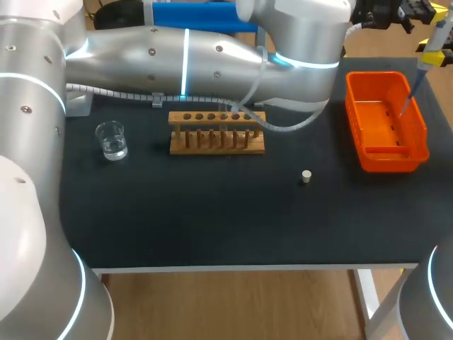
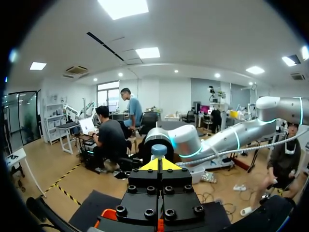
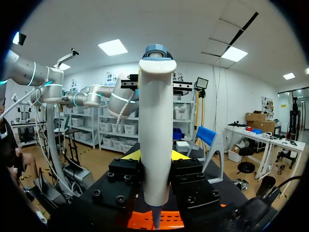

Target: Invert the test tube, pick up the pipette, mount the tip to pipette, aspirate from beaker and dispense into the tube, eject the tip, return the pipette, and cap with the stopper.

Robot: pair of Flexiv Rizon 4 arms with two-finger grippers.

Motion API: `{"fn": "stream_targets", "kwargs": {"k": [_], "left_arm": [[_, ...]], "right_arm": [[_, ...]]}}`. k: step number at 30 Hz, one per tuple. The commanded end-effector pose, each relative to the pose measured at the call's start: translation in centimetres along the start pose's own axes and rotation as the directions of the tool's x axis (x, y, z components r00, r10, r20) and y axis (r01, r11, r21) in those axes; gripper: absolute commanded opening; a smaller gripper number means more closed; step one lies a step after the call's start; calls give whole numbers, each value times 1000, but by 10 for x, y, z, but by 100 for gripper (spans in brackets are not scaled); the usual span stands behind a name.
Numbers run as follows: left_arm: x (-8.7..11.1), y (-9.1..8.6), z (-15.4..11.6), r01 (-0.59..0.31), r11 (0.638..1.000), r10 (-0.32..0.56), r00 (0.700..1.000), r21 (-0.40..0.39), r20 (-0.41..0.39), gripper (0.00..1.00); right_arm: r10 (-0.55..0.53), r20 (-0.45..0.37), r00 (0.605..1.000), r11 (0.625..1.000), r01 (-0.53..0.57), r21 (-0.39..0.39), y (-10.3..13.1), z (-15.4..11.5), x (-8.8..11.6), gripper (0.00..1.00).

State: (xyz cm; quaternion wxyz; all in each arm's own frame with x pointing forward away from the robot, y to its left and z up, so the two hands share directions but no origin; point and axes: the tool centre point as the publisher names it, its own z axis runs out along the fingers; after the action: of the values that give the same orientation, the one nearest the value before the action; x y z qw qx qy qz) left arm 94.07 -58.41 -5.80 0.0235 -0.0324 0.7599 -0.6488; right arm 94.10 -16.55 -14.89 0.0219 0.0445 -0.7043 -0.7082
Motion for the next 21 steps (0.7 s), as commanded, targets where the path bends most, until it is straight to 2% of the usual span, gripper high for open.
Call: {"fn": "stream_targets", "kwargs": {"k": [1, 21], "left_arm": [[0, 7, 5, 2, 999, -2, 1000, 45, 3, 0], [-1, 21, 7, 3, 1000, -3, 1000, 29, -8, 0]], "right_arm": [[0, -6, 1000, 1000, 1, 1, 1, -2, -2, 0], [0, -6, 1000, 1000, 1, 1, 1, -2, -2, 0]]}}
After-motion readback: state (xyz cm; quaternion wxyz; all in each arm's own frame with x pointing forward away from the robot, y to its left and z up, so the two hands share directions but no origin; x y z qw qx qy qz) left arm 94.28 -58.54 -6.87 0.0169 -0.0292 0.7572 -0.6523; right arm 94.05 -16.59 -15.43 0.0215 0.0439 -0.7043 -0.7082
